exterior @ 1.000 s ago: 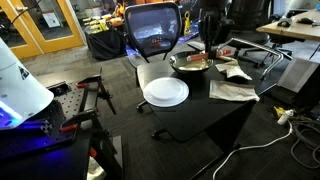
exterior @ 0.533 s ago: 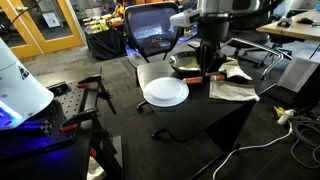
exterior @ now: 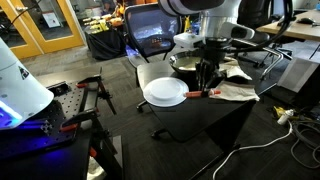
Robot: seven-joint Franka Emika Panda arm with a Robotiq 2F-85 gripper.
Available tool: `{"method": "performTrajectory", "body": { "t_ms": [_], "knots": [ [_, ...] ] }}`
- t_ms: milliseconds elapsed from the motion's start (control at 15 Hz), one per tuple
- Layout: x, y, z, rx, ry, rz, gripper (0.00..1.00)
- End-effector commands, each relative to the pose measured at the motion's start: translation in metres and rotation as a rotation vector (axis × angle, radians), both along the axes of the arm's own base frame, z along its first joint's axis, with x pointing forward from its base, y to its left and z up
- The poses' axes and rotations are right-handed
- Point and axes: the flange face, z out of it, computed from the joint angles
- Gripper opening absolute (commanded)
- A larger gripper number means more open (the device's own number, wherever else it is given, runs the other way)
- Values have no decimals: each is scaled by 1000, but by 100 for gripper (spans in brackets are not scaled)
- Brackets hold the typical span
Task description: Remove the marker from the bowl and place it on the table
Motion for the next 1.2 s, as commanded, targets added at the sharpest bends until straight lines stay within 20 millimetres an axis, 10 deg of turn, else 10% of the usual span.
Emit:
{"method": "performTrajectory", "body": {
  "t_ms": [0, 933, 1000, 1133],
  "knots": [
    [11, -8, -13, 9, 5, 18, 5],
    [21, -15, -40, 4, 29, 37, 5],
    [20, -15, -38, 6, 26, 36, 34],
    [17, -14, -33, 10, 20, 42, 51]
  ]
}}
